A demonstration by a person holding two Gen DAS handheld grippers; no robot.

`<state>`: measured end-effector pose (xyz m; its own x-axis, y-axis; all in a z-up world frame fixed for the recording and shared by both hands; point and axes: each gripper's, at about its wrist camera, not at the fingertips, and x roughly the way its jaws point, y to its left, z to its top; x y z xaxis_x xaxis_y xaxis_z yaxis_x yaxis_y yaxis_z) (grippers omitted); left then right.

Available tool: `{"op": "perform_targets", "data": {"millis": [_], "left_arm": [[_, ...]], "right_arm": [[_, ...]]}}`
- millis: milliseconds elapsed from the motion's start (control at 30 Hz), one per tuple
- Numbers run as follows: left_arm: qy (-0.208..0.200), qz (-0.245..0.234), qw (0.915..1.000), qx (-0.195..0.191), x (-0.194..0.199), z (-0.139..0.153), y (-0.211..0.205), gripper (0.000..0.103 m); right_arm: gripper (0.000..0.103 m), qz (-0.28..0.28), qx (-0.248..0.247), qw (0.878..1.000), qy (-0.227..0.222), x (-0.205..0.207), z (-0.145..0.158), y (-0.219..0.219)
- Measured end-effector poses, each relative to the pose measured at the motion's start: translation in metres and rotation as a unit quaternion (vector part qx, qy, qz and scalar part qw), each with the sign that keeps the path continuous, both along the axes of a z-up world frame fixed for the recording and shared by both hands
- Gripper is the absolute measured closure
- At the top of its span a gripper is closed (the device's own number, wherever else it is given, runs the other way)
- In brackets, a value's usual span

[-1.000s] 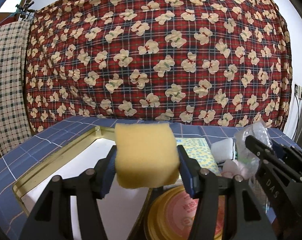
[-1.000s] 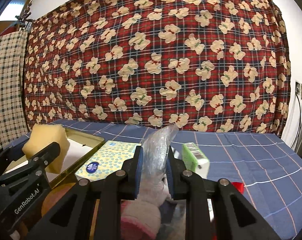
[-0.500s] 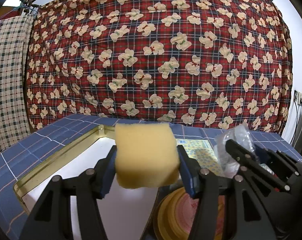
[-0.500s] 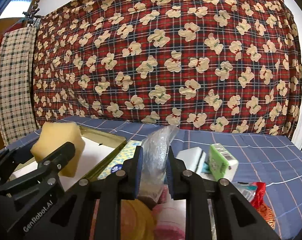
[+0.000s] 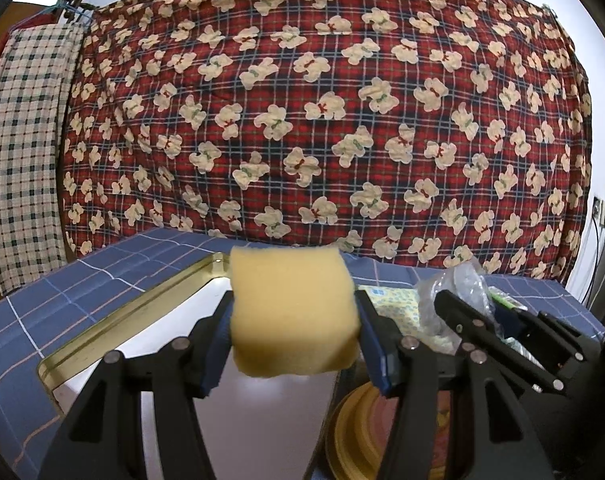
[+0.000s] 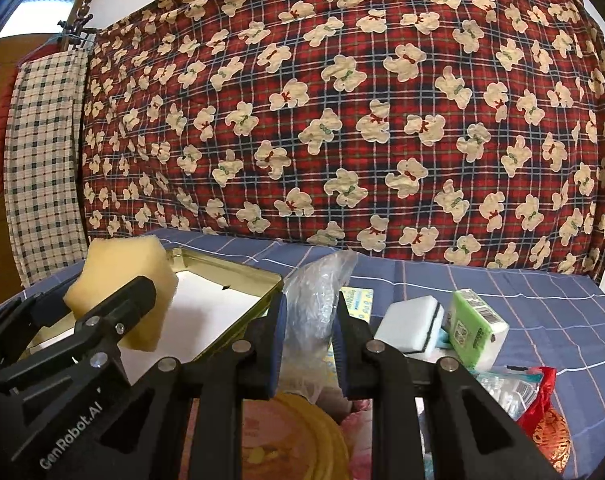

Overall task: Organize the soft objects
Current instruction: 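Carry the yellow sponge and clear plastic bag over the gold tin tray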

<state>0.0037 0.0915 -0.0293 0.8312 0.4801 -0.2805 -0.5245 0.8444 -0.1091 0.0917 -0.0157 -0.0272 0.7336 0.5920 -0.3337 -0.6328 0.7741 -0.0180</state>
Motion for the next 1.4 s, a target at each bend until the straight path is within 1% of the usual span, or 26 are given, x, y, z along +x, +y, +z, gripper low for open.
{"op": "perform_targets", "data": {"millis": [333,500,667,767,867,933,1000,1100,1233,1333,1400], "left_arm": [[-0.008,0.0,0.9998,-0.018,-0.009,-0.001,0.01,0.046],[0.0,-0.006,0.9994,-0.033,-0.013,-0.004,0.021,0.046],[0.02,-0.018,0.9983,-0.053,-0.014,-0.007,0.034,0.046],[0.031,-0.034,0.997,-0.063,-0.016,-0.003,0.041,0.046],[0.035,-0.042,0.996,-0.071,-0.019,0.008,0.052,0.046],[0.043,-0.049,0.9954,-0.07,-0.019,0.015,0.059,0.046],[0.051,-0.054,0.9948,-0.071,-0.018,0.02,0.066,0.046],[0.073,-0.063,0.9915,-0.087,-0.01,0.024,0.083,0.045],[0.099,-0.071,0.9867,-0.107,-0.001,0.021,0.102,0.045],[0.127,-0.074,0.9838,-0.102,0.008,0.018,0.111,0.045],[0.144,-0.078,0.98,-0.113,0.013,0.015,0.12,0.045]], "right_arm": [[0.079,0.013,-0.002,1.0,0.004,-0.002,0.0,0.01],[0.079,0.022,-0.007,1.0,0.018,-0.001,-0.002,0.014],[0.079,0.03,-0.013,0.999,0.04,0.001,-0.001,0.021],[0.079,0.039,-0.015,0.998,0.05,-0.001,0.007,0.027],[0.079,0.049,-0.024,0.997,0.056,-0.002,0.016,0.038],[0.079,0.057,-0.029,0.996,0.064,-0.002,0.02,0.045],[0.079,0.067,-0.045,0.993,0.082,0.0,0.022,0.058],[0.079,0.08,-0.068,0.99,0.096,0.004,0.021,0.078],[0.079,0.089,-0.078,0.985,0.127,0.013,0.015,0.094],[0.079,0.09,-0.092,0.981,0.145,0.019,0.011,0.102],[0.079,0.094,-0.098,0.978,0.157,0.023,0.009,0.107]]}}
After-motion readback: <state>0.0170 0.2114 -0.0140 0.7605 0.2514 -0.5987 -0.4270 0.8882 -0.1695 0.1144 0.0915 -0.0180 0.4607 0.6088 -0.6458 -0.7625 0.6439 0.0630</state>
